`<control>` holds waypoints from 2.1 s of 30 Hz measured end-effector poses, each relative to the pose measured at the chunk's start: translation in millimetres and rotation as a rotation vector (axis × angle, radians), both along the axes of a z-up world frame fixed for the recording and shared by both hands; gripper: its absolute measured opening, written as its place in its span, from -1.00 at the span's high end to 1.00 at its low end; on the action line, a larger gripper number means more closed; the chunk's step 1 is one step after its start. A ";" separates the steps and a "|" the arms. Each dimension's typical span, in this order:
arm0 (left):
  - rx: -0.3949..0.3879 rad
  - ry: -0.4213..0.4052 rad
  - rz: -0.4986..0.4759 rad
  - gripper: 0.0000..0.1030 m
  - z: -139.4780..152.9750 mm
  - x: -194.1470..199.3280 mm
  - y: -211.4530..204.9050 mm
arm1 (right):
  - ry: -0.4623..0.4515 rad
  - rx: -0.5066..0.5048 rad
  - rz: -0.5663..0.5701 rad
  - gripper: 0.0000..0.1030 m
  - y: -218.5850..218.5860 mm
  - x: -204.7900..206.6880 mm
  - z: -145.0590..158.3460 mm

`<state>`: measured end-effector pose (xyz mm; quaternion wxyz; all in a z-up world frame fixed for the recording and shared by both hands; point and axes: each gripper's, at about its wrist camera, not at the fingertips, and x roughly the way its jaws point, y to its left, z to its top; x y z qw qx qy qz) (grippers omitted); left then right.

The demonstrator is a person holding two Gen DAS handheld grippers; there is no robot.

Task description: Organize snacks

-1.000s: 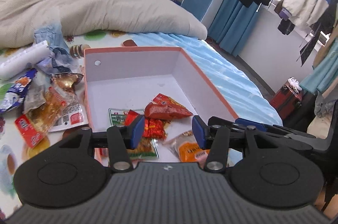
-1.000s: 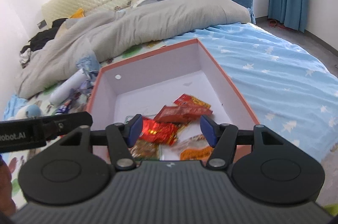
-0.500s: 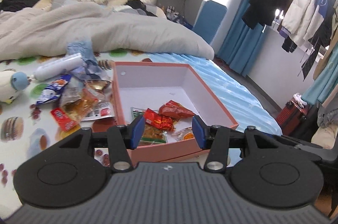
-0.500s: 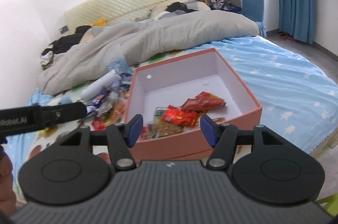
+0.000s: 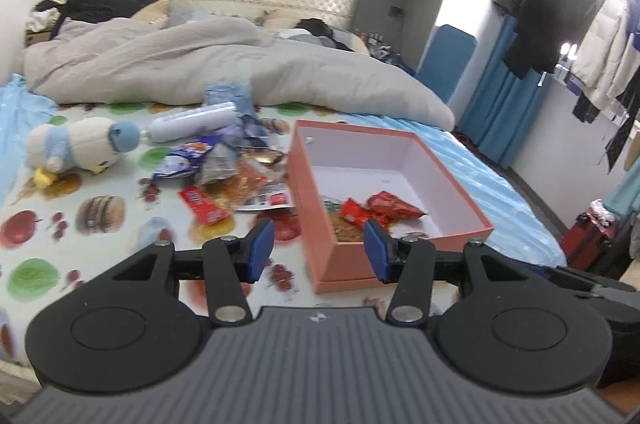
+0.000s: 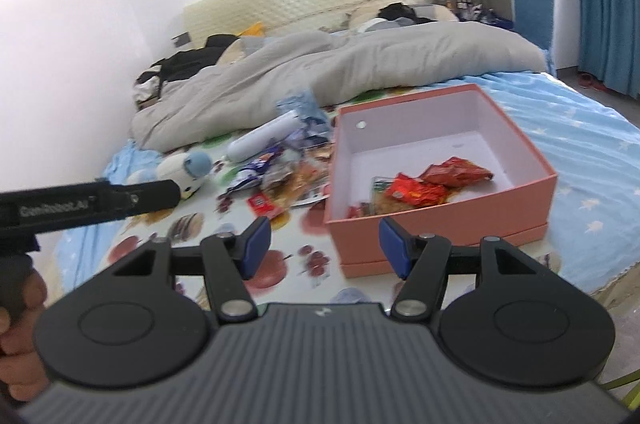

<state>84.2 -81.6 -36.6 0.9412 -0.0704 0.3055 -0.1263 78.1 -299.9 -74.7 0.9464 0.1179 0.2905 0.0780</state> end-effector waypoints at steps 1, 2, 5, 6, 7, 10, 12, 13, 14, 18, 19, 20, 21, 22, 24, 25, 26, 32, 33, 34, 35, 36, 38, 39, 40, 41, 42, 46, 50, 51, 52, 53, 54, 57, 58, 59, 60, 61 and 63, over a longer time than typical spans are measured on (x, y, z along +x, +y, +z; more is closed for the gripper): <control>-0.007 -0.004 0.013 -0.08 1.9 -5.7 5.9 | -0.008 0.003 0.013 -0.21 3.5 -5.2 3.1; -0.014 -0.007 0.021 -0.08 3.5 -9.8 10.7 | -0.017 0.002 0.021 -0.21 6.3 -9.2 5.8; -0.015 -0.018 0.049 -0.08 7.4 -20.9 20.6 | -0.039 -0.002 0.056 -0.21 15.5 -18.3 12.2; -0.015 -0.019 0.054 -0.08 8.3 -23.0 22.5 | -0.043 -0.005 0.067 -0.21 18.3 -20.9 12.7; -0.015 -0.021 0.057 -0.08 9.5 -26.9 24.2 | -0.044 -0.008 0.073 -0.21 21.2 -23.4 12.7; -0.009 -0.026 0.065 -0.08 11.4 -37.6 27.6 | -0.041 0.007 0.089 -0.21 26.4 -29.0 12.8; -0.013 -0.024 0.069 -0.08 10.9 -41.5 29.3 | -0.048 0.009 0.097 -0.21 29.1 -32.8 13.8; -0.014 -0.021 0.072 -0.08 10.2 -42.5 29.9 | -0.051 0.003 0.101 -0.21 31.0 -33.4 14.2; -0.016 -0.019 0.074 -0.08 9.4 -43.0 31.2 | -0.051 -0.001 0.103 -0.21 32.4 -33.6 14.0; -0.038 -0.005 0.087 -0.08 4.3 -39.3 36.7 | -0.045 -0.011 0.106 -0.21 36.7 -31.8 12.9; -0.040 -0.001 0.088 -0.08 2.4 -35.2 35.8 | -0.042 -0.011 0.105 -0.21 37.6 -31.0 12.4; -0.042 0.004 0.089 -0.08 1.1 -33.3 36.7 | -0.038 -0.009 0.104 -0.21 37.2 -29.7 11.0; -0.041 0.009 0.088 -0.08 0.1 -31.1 37.2 | -0.034 -0.006 0.104 -0.21 37.7 -29.0 10.1; -0.038 0.014 0.084 -0.08 -1.0 -29.0 37.6 | -0.031 0.000 0.104 -0.21 37.9 -28.0 9.1; -0.029 0.025 0.079 -0.08 -3.5 -22.2 37.5 | -0.027 0.002 0.100 -0.21 37.2 -25.3 7.1; -0.023 0.032 0.077 -0.08 -4.9 -18.3 37.4 | -0.022 0.003 0.095 -0.21 37.3 -23.3 5.7; -0.018 0.039 0.073 -0.08 -6.6 -14.4 37.3 | -0.017 0.005 0.092 -0.21 37.1 -21.0 4.3; -0.019 0.080 0.076 -0.08 -18.8 14.5 43.5 | 0.016 0.007 0.070 -0.21 38.1 -1.6 -5.0; -0.020 0.085 0.075 -0.08 -20.2 19.7 44.2 | 0.019 0.006 0.067 -0.21 38.7 2.8 -6.1; -0.020 0.089 0.075 -0.08 -21.6 25.0 45.5 | 0.024 0.007 0.064 -0.21 39.3 8.0 -7.4; -0.018 0.092 0.075 -0.08 -22.7 31.2 46.7 | 0.027 0.008 0.062 -0.21 40.2 13.1 -8.3; -0.014 0.094 0.073 -0.08 -23.5 37.2 48.0 | 0.029 0.010 0.060 -0.21 41.9 17.7 -9.0; -0.010 0.099 0.068 -0.08 -24.9 48.1 51.1 | 0.030 0.014 0.058 -0.21 45.8 27.7 -10.2; -0.005 0.102 0.067 -0.08 -26.0 53.2 52.7 | 0.030 0.015 0.059 -0.21 47.6 32.2 -10.8; 0.006 0.106 0.065 -0.08 -28.0 59.7 54.5 | 0.029 0.013 0.058 -0.21 50.8 37.9 -11.4; 0.017 0.111 0.062 -0.08 -29.9 64.7 55.5 | 0.030 0.010 0.059 -0.21 53.4 42.5 -12.4; 0.029 0.116 0.060 -0.08 -32.5 70.2 57.2 | 0.033 0.007 0.063 -0.21 56.9 47.7 -13.8; 0.046 0.146 0.066 -0.08 -46.6 93.6 68.4 | 0.040 -0.010 0.094 -0.21 73.6 68.2 -19.4; 0.040 0.175 0.091 -0.08 -60.7 121.0 84.2 | 0.036 -0.073 0.133 -0.21 92.1 90.0 -30.1; 0.037 0.183 0.098 -0.08 -64.2 129.4 89.1 | 0.038 -0.081 0.145 -0.21 95.9 94.8 -33.3; 0.036 0.188 0.102 -0.11 -66.6 136.5 92.6 | 0.043 -0.086 0.158 -0.21 100.0 100.8 -37.5; 0.037 0.193 0.107 -0.15 -69.5 146.1 97.0 | 0.049 -0.090 0.168 -0.21 103.5 106.1 -40.7; 0.038 0.193 0.112 -0.22 -71.6 153.1 100.0 | 0.056 -0.092 0.181 -0.21 107.6 112.0 -44.6; 0.039 0.197 0.120 -0.26 -79.6 178.8 109.0 | 0.071 -0.088 0.211 -0.21 119.9 128.6 -53.3; 0.034 0.201 0.122 -0.29 -82.9 188.5 111.7 | 0.076 -0.088 0.218 -0.21 123.8 135.3 -57.0; 0.028 0.206 0.120 -0.31 -86.9 199.2 114.1 | 0.080 -0.087 0.221 -0.21 126.3 140.8 -60.2; 0.025 0.208 0.116 -0.38 -90.4 208.7 115.5 | 0.084 -0.083 0.223 -0.21 128.7 146.7 -64.0; 0.018 0.204 0.114 -0.45 -94.8 218.1 117.3 | 0.089 -0.079 0.223 -0.29 131.6 154.5 -69.3; -0.016 0.209 0.114 -0.50 -106.6 239.9 122.0 | 0.105 -0.082 0.214 -0.56 136.8 167.7 -80.0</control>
